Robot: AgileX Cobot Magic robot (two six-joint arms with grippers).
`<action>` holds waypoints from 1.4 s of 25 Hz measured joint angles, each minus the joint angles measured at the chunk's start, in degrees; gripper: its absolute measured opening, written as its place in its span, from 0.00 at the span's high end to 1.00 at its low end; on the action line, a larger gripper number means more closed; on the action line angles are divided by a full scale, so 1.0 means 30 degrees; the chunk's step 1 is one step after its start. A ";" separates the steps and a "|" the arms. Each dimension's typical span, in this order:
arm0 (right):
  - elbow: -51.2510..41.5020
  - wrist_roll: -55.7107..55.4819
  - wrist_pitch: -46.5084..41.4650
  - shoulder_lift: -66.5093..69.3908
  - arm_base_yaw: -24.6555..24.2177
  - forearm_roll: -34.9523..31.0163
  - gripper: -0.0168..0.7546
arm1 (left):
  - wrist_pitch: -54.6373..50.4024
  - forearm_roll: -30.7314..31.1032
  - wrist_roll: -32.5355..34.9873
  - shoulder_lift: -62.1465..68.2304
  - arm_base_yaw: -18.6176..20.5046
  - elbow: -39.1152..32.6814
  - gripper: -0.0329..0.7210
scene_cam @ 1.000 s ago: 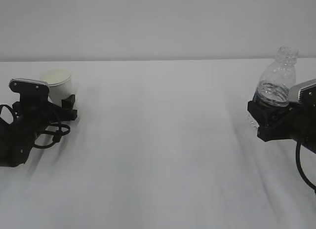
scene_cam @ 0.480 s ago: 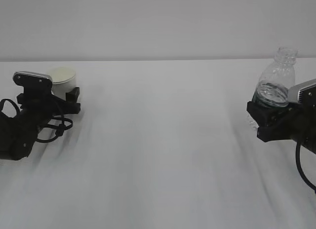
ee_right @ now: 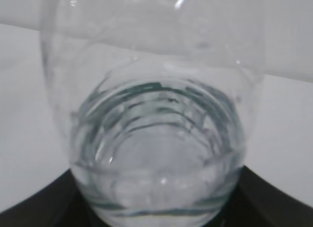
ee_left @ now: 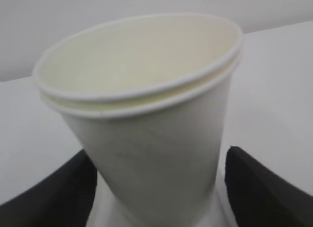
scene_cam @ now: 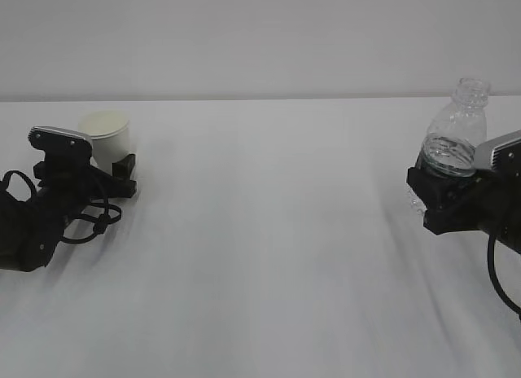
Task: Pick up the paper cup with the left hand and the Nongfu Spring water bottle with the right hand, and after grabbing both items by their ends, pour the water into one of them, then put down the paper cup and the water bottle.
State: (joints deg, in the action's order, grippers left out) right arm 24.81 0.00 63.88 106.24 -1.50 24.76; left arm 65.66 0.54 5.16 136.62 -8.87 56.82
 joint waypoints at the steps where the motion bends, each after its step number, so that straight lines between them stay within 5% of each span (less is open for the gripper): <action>1: 0.0000 0.0000 0.0000 0.0000 0.0000 0.0000 0.38 | 0.0000 0.0000 0.0000 0.0000 0.0000 0.0000 0.18; 5: 0.0000 0.0000 0.0000 0.0000 0.0000 0.0000 0.38 | 0.0000 0.0040 0.0014 0.0041 0.0000 0.0008 0.21; 11: 0.0000 0.0000 0.0000 0.0000 0.0000 0.0000 0.39 | 0.0000 0.0071 0.0014 0.0041 0.0000 0.0008 0.05; 35: 0.0000 0.0000 0.0000 0.0000 0.0000 0.0000 0.39 | 0.0000 -0.0180 0.0014 0.0082 0.0000 0.1111 0.04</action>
State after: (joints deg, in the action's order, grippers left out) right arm 24.81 0.00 63.88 106.24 -1.50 24.76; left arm 65.66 0.00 5.20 136.87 -8.87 60.15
